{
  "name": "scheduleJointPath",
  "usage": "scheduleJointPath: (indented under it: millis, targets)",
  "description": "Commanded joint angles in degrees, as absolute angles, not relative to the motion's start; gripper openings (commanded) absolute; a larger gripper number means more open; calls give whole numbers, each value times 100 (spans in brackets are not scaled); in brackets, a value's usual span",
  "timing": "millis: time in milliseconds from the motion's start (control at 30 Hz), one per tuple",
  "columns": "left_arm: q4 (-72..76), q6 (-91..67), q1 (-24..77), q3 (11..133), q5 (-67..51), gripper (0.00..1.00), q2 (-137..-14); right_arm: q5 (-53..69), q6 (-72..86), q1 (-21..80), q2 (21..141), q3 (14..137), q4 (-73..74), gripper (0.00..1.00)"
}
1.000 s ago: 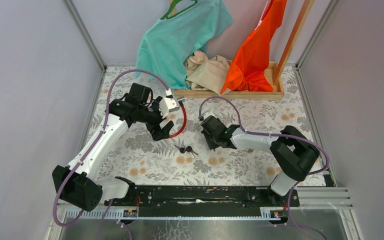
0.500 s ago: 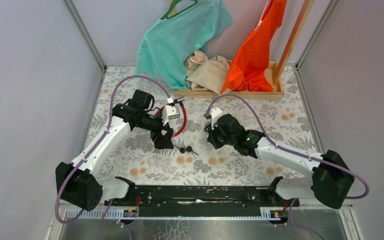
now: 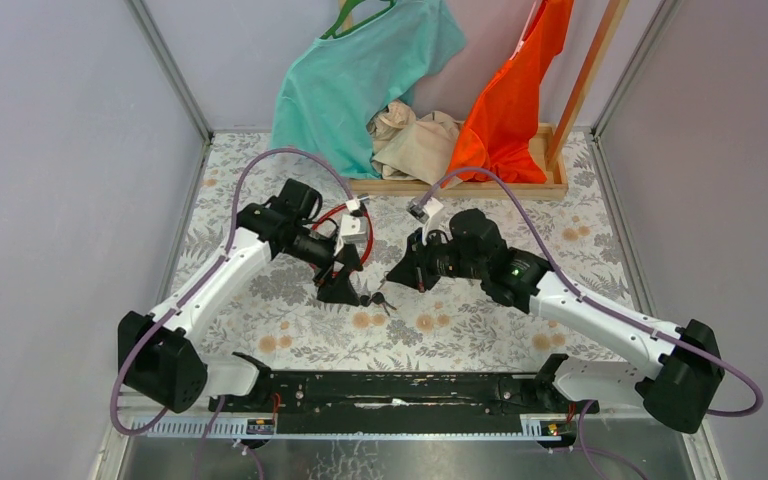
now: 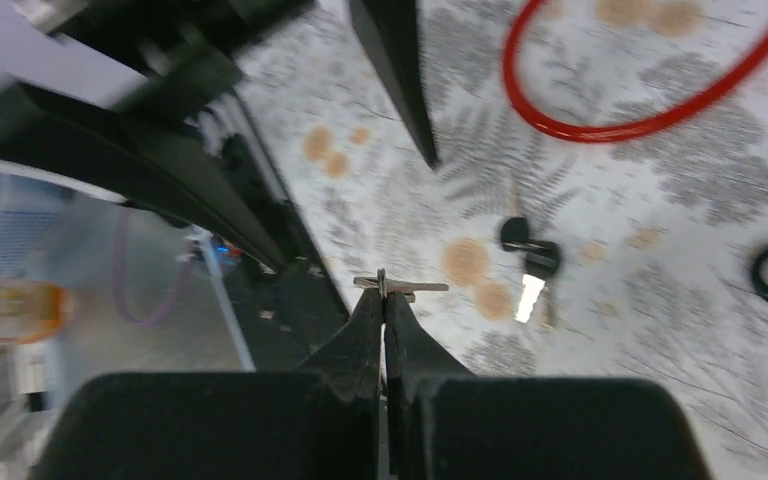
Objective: Unlock with the key
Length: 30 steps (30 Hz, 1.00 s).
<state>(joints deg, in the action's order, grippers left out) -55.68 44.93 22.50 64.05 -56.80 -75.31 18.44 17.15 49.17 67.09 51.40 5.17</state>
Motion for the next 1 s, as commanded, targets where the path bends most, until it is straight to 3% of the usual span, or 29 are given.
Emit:
scheduleJointPath:
  millis: [0, 433, 800, 967]
  targets:
    - [-5679, 4628, 2564, 6626, -6188, 93, -7467, 2938, 2894, 4950, 6571, 5445, -314, 0]
    - [-6074, 4398, 2610, 6867, -5807, 85, -6958, 2239, 4281, 4956, 6559, 5337, -869, 0]
    - [-5397, 3542, 2676, 6915, -5116, 68, -6882, 1730, 5020, 4960, 6686, 5418, -668, 0]
    - [-5328, 3449, 2812, 6953, -5024, 66, -6916, 1620, 5260, 4964, 6750, 5487, -575, 0]
